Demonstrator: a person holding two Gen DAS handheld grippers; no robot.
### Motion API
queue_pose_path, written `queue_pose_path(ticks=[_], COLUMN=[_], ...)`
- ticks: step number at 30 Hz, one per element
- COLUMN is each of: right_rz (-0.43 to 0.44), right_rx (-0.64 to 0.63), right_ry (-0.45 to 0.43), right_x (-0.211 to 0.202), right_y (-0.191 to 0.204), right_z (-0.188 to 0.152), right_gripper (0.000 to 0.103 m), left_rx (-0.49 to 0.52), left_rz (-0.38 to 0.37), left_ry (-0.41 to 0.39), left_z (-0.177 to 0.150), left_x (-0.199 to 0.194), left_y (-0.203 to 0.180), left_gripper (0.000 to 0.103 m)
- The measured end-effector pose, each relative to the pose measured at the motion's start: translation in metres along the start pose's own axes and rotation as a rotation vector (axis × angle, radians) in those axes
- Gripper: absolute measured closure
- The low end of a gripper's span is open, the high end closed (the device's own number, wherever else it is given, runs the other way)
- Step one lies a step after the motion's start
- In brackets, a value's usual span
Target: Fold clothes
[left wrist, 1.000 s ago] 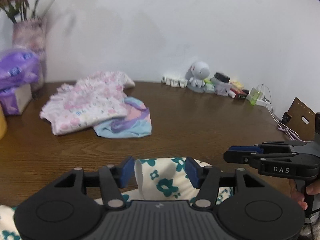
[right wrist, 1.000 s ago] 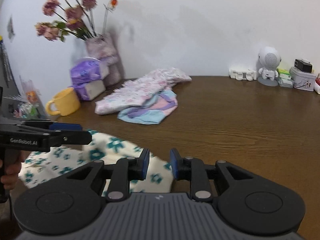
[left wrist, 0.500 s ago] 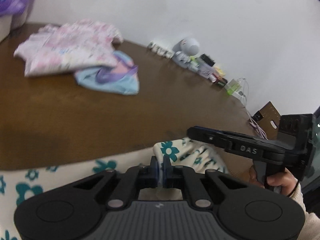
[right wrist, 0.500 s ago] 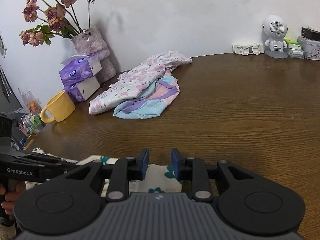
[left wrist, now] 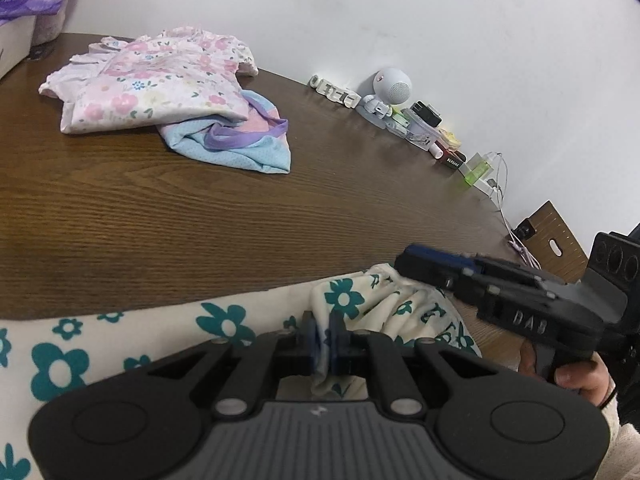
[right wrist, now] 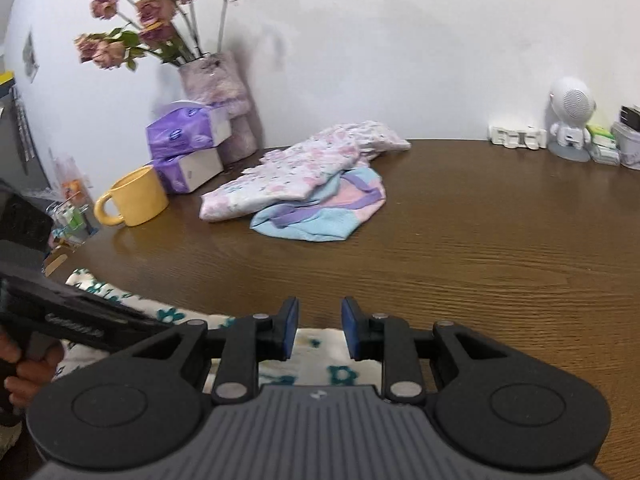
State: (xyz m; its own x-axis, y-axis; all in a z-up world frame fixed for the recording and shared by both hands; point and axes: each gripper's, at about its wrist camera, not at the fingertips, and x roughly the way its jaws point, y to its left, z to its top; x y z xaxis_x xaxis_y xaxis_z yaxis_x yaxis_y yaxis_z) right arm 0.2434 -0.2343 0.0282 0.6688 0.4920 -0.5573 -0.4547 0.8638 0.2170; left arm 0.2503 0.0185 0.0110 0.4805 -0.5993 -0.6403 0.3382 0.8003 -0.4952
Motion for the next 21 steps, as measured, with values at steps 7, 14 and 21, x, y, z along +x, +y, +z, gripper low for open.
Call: queue_pose_path(ticks=[7, 14, 21], right_rz=[-0.058, -0.107, -0.105], right_rx=[-0.062, -0.118, -0.102], right_ry=[0.036, 0.012, 0.002], right_x=[0.016, 0.017, 0.014], right_y=[0.012, 0.023, 0.022], right_z=[-0.019, -0.026, -0.026], right_gripper=[0.079, 0.079, 0.078], left_rx=[0.055, 0.191, 0.306], left_rz=[0.111, 0.149, 0.176], left_ry=[-0.046, -0.187, -0.066], left_z=[0.001, 0.001, -0.01], left_x=[-0.011, -0.026, 0.015], left_y=[-0.012, -0.037, -0.05], left_gripper=[0.077, 0.07, 0.086])
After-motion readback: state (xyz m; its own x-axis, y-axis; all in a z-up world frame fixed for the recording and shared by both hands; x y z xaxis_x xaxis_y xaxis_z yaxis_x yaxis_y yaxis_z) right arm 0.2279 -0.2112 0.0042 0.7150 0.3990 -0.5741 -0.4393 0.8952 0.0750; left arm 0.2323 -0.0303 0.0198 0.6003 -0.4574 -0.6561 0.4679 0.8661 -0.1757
